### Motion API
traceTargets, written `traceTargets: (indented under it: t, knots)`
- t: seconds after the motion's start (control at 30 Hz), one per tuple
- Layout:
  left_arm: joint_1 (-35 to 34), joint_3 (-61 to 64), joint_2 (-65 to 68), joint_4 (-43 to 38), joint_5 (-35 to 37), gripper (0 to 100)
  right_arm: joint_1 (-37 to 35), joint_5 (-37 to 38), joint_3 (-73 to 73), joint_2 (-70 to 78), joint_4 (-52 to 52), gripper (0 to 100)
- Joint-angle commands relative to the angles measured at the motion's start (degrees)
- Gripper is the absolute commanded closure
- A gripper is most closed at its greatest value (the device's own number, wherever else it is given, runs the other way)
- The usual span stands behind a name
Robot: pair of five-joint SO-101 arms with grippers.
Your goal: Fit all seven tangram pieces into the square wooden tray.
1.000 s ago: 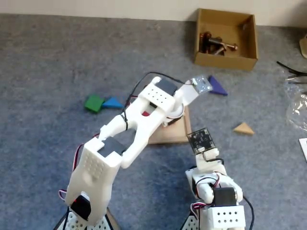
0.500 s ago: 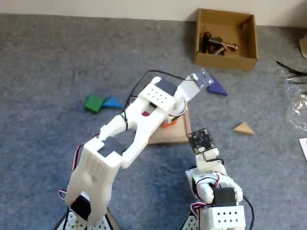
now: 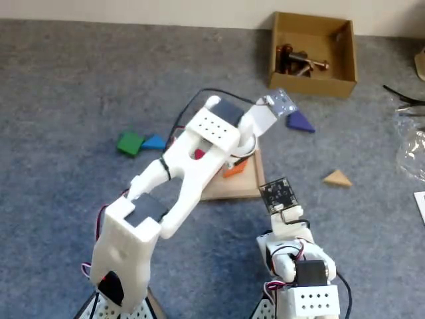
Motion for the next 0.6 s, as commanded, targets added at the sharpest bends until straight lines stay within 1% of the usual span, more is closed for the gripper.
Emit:
traceTargets:
  t: [0.0,0.1,0.2,0.33,0.57]
  knots:
    - [1.19,-5.41,-7.87,11.60,0.53,100,-0.66,-0.18,6.81,-0.84,-1.71,99.3]
    - [2.51,-5.14,-8.22,15.30,0.53,100,-0.66,-0.18,6.81,-0.84,-1.71,99.3]
    - [3.91,-0.57,-8.22,15.30,0.53,100,-0.66,-0.18,6.81,-0.84,-1.71,99.3]
    - [5.14,7.34,-8.22,10.37,0.53,100,-0.66,-0.18,6.81,-0.84,-1.71,99.3]
    - [5.32,16.66,-8.22,-1.93,0.26,100,-0.66,-0.18,6.81,-0.84,-1.71,99.3]
